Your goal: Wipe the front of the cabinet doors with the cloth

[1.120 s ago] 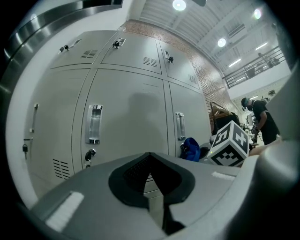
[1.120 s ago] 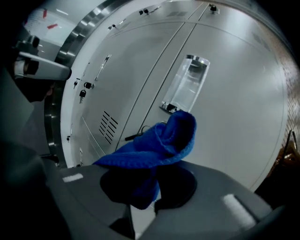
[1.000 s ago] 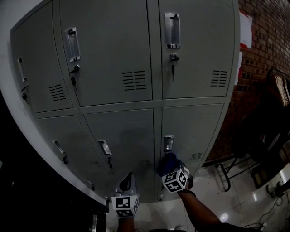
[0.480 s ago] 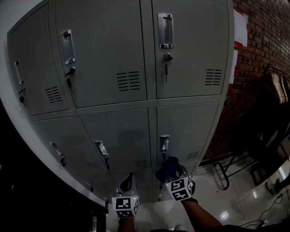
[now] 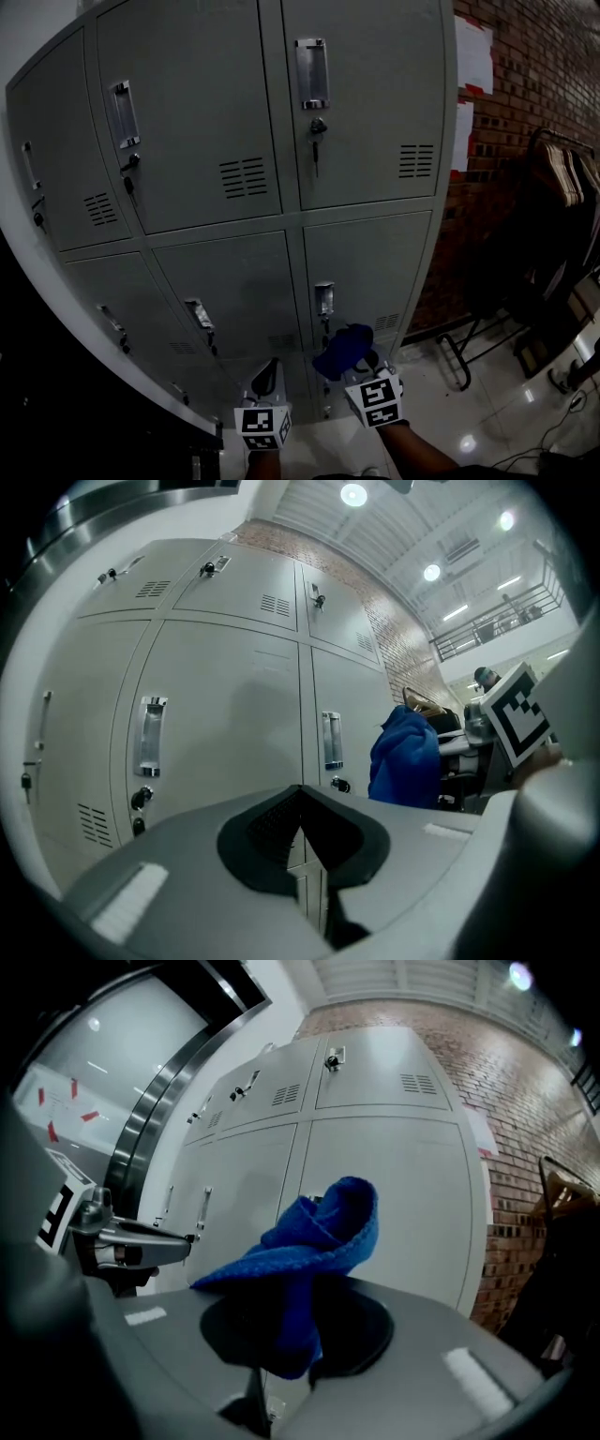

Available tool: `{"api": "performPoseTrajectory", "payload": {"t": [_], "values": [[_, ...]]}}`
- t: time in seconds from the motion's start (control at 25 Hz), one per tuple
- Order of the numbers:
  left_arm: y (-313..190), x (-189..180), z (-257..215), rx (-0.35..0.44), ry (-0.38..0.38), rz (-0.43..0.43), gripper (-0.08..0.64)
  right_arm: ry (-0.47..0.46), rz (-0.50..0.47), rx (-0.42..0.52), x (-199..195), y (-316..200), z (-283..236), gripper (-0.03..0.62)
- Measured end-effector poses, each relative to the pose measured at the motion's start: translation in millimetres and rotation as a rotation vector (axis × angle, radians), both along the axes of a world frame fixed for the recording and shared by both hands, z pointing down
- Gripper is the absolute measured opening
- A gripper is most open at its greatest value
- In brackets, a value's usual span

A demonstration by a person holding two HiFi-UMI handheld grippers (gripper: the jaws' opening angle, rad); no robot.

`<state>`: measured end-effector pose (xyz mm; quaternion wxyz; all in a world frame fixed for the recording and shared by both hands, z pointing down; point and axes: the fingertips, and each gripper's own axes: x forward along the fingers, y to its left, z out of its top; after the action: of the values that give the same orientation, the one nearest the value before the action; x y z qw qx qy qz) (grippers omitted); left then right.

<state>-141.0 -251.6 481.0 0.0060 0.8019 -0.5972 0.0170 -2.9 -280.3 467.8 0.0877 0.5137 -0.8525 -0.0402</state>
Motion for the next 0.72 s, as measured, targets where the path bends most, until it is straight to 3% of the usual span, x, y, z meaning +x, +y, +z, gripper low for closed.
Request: {"api": "performPoseTrajectory", "payload": {"t": [0.4,0.72], "values": [[-9.9,20.8,-12.8,0.027,-0.006,0.030,0.017,-0.019,0.041,0.006,27.6,-2.3,-7.7,0.075],[-12.2,30.6,-20.4,0.044,-0.003,0.046,0.017,-0.033,0.028,0.027,24.4,-1.9,-19.4,0.074]]}}
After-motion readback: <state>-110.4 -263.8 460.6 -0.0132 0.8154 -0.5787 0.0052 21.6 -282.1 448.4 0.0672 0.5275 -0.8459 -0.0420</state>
